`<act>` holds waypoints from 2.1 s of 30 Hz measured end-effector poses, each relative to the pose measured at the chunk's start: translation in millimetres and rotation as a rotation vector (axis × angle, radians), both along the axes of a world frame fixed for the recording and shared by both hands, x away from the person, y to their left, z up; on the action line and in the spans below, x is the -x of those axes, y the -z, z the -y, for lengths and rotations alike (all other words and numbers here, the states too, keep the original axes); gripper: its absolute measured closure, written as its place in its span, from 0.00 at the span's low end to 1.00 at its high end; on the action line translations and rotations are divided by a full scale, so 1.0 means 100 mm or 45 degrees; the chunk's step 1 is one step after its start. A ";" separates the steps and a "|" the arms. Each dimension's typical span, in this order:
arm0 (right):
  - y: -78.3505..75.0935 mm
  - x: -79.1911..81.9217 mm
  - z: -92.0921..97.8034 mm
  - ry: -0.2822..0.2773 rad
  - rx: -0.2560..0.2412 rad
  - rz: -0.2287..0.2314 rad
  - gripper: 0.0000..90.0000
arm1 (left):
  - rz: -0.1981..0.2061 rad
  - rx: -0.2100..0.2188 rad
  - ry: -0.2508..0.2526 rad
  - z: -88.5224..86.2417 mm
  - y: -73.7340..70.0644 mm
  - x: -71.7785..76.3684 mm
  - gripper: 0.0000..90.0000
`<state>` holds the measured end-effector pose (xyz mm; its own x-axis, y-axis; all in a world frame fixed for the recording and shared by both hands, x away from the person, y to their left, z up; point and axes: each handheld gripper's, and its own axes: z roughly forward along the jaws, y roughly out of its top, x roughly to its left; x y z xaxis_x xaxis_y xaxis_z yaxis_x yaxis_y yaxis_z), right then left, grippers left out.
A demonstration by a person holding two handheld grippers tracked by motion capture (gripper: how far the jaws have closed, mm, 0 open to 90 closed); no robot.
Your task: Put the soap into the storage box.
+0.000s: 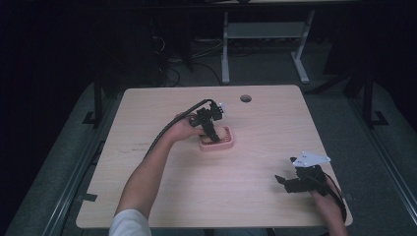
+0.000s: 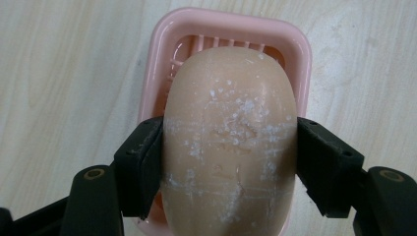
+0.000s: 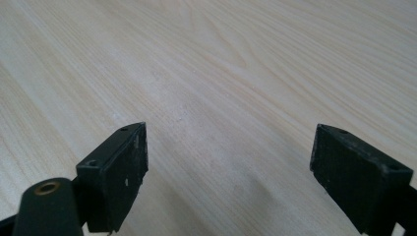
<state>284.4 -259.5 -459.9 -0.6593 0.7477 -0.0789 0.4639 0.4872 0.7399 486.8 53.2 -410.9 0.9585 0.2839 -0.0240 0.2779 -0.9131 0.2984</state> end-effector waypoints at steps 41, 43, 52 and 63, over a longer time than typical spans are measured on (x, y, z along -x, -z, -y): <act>0.01 -0.01 0.00 -0.016 0.010 0.008 0.15 | 0.006 0.031 -0.026 0.04 0.02 -0.07 0.34; 0.01 -0.01 0.00 -0.020 0.012 0.010 0.15 | 0.025 0.024 -0.021 0.04 -0.01 -0.06 0.34; 0.00 -0.01 -0.03 -0.021 0.015 0.007 0.15 | 0.011 -0.004 0.001 0.01 -0.06 0.04 0.31; 0.00 -0.01 -0.03 -0.020 0.028 0.005 0.15 | 0.018 -0.025 0.014 -0.04 -0.09 0.23 0.27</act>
